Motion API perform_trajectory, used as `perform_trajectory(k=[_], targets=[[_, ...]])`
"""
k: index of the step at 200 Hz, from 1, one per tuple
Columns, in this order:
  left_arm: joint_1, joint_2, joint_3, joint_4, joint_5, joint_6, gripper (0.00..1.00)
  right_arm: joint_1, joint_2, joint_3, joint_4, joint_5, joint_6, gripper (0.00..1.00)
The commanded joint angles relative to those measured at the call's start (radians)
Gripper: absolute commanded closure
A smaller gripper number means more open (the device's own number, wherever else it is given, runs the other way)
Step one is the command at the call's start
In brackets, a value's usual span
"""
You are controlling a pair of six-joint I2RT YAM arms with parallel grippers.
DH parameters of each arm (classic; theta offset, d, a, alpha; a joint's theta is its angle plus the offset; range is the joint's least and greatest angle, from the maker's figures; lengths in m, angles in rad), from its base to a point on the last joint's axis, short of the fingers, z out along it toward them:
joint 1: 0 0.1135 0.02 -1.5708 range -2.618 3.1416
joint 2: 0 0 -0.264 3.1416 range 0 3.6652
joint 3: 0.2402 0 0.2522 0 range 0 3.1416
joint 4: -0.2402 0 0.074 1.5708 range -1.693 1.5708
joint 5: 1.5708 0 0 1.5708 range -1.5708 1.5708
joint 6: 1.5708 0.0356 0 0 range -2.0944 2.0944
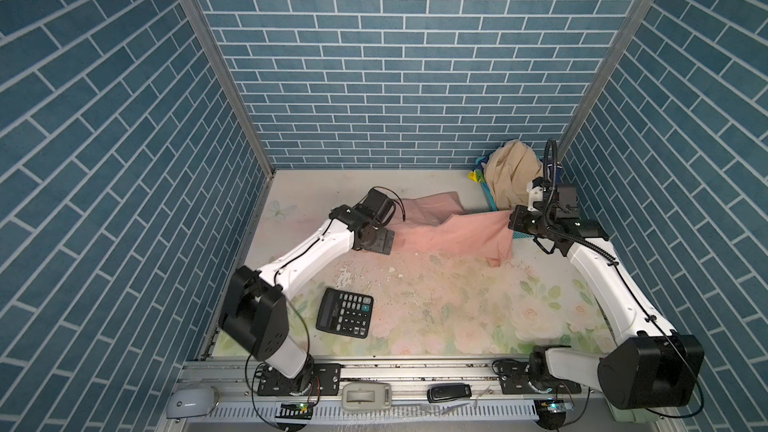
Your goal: Fold and stack the shorts
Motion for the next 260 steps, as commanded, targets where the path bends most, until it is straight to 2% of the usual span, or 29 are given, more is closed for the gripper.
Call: perform_trajectory(k=[1, 25, 70, 111, 164, 190, 211, 220, 229, 237, 253, 260], targets=[[0.013, -0.06, -0.11, 0.072, 0.058, -0.087, 0.0, -0.012, 0.01, -0.008, 0.04, -0.034, 0.011, 1.0], [0.04, -0.056, -0.165, 0.075, 0.074, -0.107, 0.0, -0.016, 0.009, -0.01, 0.041, -0.043, 0.011, 1.0], [0.191, -0.055, -0.22, 0.216, 0.238, -0.188, 0.0, -0.06, -0.037, -0.044, 0.021, -0.029, 0.002, 1.0], [0.194, 0.057, -0.223, 0.328, 0.351, -0.219, 0.0, -0.142, -0.065, -0.048, 0.046, -0.112, 0.053, 1.0], [0.197, 0.141, -0.243, 0.369, 0.292, -0.199, 0.0, -0.153, -0.047, -0.044, 0.064, -0.158, 0.063, 1.0], [0.197, 0.201, -0.237, 0.482, 0.314, -0.217, 0.04, -0.153, -0.036, -0.06, 0.104, -0.194, 0.094, 1.0], [0.193, 0.281, -0.188, 0.525, 0.32, -0.229, 0.15, -0.154, -0.027, -0.053, 0.117, -0.217, 0.111, 1.0], [0.196, 0.315, -0.173, 0.546, 0.328, -0.237, 0.29, -0.154, -0.029, -0.046, 0.118, -0.224, 0.113, 1.0], [0.196, 0.34, -0.153, 0.555, 0.34, -0.238, 0.5, -0.153, -0.032, -0.035, 0.11, -0.226, 0.112, 1.0], [0.195, 0.356, -0.129, 0.55, 0.362, -0.24, 0.66, -0.154, -0.035, -0.017, 0.097, -0.222, 0.11, 1.0], [0.197, 0.338, -0.065, 0.488, 0.397, -0.231, 0.86, -0.154, -0.035, 0.036, 0.054, -0.225, 0.105, 1.0], [0.196, 0.312, -0.026, 0.44, 0.4, -0.216, 0.9, -0.154, -0.037, 0.068, 0.031, -0.231, 0.104, 1.0]])
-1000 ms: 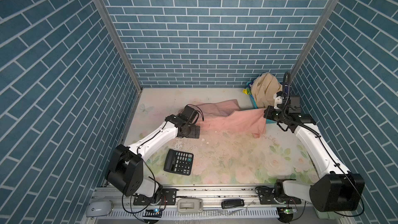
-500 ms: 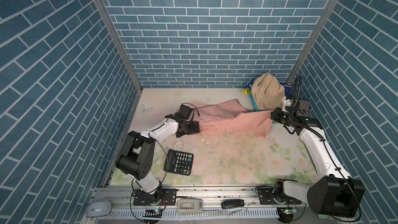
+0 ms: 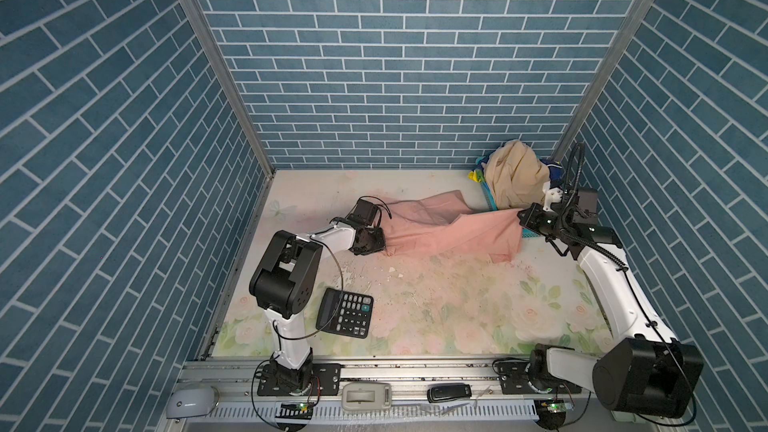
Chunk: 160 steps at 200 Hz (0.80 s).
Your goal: Fold and stack the shorts
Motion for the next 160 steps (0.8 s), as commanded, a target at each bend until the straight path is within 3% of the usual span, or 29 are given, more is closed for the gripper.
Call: perform_trajectory(k=[1, 27, 46, 84, 112, 142, 160], targets=[[0.002, -0.039, 0.101, -0.086, 0.036, 0.015, 0.9, -0.004, -0.005, 0.11, -0.041, -0.025, 0.014, 1.0], [0.004, -0.138, 0.354, -0.401, -0.04, 0.117, 1.0, -0.005, -0.032, 0.244, -0.116, -0.029, 0.02, 1.0], [0.011, -0.196, 0.538, -0.603, -0.102, 0.158, 1.0, -0.005, -0.057, 0.37, -0.179, -0.02, 0.03, 1.0], [0.04, -0.357, 0.737, -0.781, -0.102, 0.157, 1.0, -0.042, -0.037, 0.76, -0.348, -0.027, 0.012, 1.0], [0.162, -0.46, 0.672, -0.741, -0.013, 0.11, 0.91, -0.068, 0.073, 0.93, -0.381, -0.087, 0.025, 1.0], [0.34, -0.428, 0.499, -0.657, 0.133, 0.069, 0.88, -0.056, 0.266, 0.834, -0.286, -0.163, 0.089, 1.0], [0.385, -0.352, 0.434, -0.62, 0.189, 0.066, 0.89, -0.007, 0.38, 0.788, -0.272, -0.11, 0.046, 1.0]])
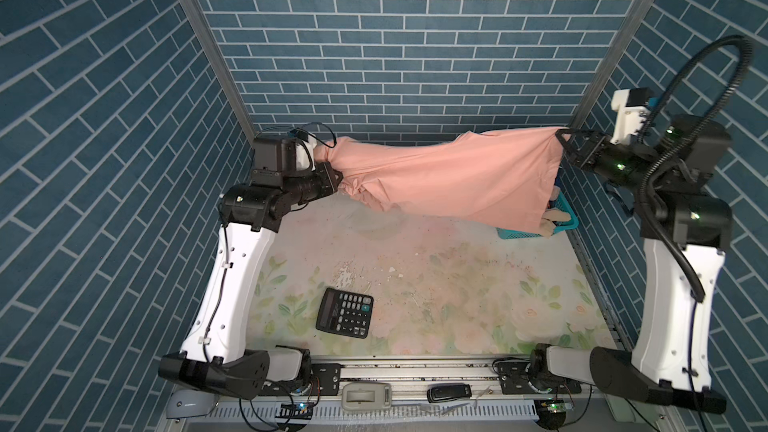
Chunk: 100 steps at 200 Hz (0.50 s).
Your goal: Fold and stack the shorts
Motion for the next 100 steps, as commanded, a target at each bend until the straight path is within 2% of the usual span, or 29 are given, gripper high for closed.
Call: perform_trajectory(k=[1, 26, 46, 59, 71, 83, 100], targets=[[0.109, 0.153, -0.121, -0.029, -0.004, -0.031, 0.89, 0.013, 0.23, -0.096, 0.016, 0.117, 0.01, 1.0], [0.117, 0.293, -0.131, 0.014, -0.004, -0.016, 0.82, 0.073, 0.409, -0.088, 0.013, 0.151, -0.032, 1.0], [0.12, 0.453, -0.049, 0.015, 0.015, 0.0, 0.71, 0.106, 0.54, -0.025, -0.017, 0.176, -0.05, 0.99], [0.119, 0.539, 0.023, -0.016, 0.027, 0.01, 0.59, 0.121, 0.588, 0.008, -0.022, 0.176, -0.044, 0.88], [0.118, 0.575, 0.084, -0.048, 0.026, 0.024, 0.35, 0.148, 0.592, 0.022, -0.022, 0.193, -0.058, 0.73], [0.118, 0.576, 0.124, -0.073, -0.007, 0.042, 0.02, 0.177, 0.565, 0.015, -0.023, 0.225, -0.075, 0.59], [0.12, 0.551, 0.151, -0.112, -0.029, 0.057, 0.0, 0.211, 0.503, -0.03, -0.015, 0.247, -0.076, 0.38]])
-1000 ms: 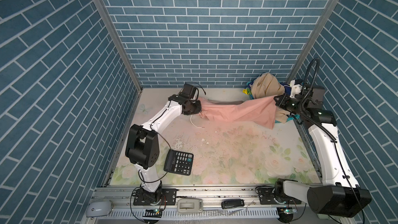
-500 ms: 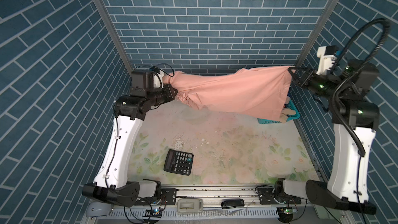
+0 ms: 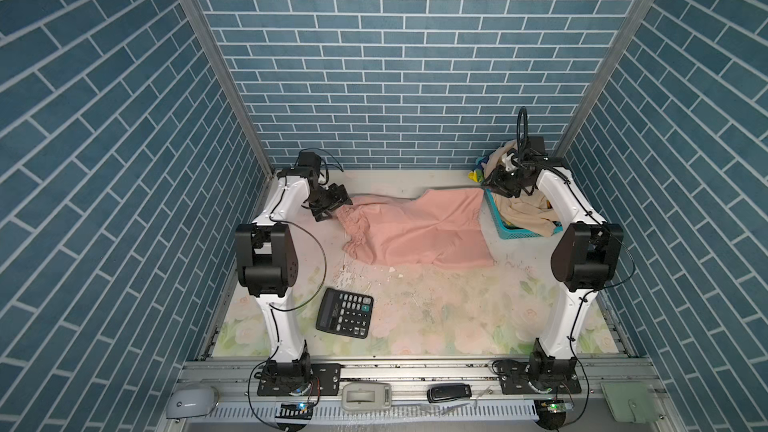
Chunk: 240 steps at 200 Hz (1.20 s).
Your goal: Fold and stack the shorts
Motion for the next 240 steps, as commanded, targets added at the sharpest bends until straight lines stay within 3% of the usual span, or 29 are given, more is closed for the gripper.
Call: perform_trajectory(k=[1, 25, 50, 76, 130, 162, 194, 240], targets=[[0.006, -0.068, 0.072, -0.08, -0.04, 0.043, 0.0, 0.052, -0.135, 0.007, 0.008, 0.067, -0.041, 0.37], [0.005, -0.181, -0.095, 0.015, 0.038, -0.009, 0.0, 0.11, -0.269, -0.148, 0.026, 0.138, -0.065, 0.17], [-0.017, -0.334, -0.339, 0.149, 0.09, -0.051, 0.0, 0.15, -0.425, -0.394, 0.066, 0.146, -0.059, 0.11], [-0.06, -0.425, -0.499, 0.165, 0.11, -0.036, 0.0, 0.153, -0.581, -0.696, 0.137, 0.148, -0.01, 0.06], [-0.077, -0.517, -0.687, 0.271, 0.157, -0.112, 0.0, 0.136, -0.734, -1.088, 0.253, 0.139, 0.09, 0.04], [-0.077, -0.501, -0.7, 0.294, 0.187, -0.133, 0.0, 0.099, -0.728, -1.203, 0.362, 0.118, 0.147, 0.12], [-0.077, -0.484, -0.699, 0.275, 0.183, -0.119, 0.0, 0.082, -0.651, -1.218, 0.441, 0.121, 0.148, 0.2], [-0.077, -0.449, -0.729, 0.276, 0.164, -0.112, 0.01, 0.07, -0.555, -1.195, 0.518, 0.108, 0.151, 0.4]])
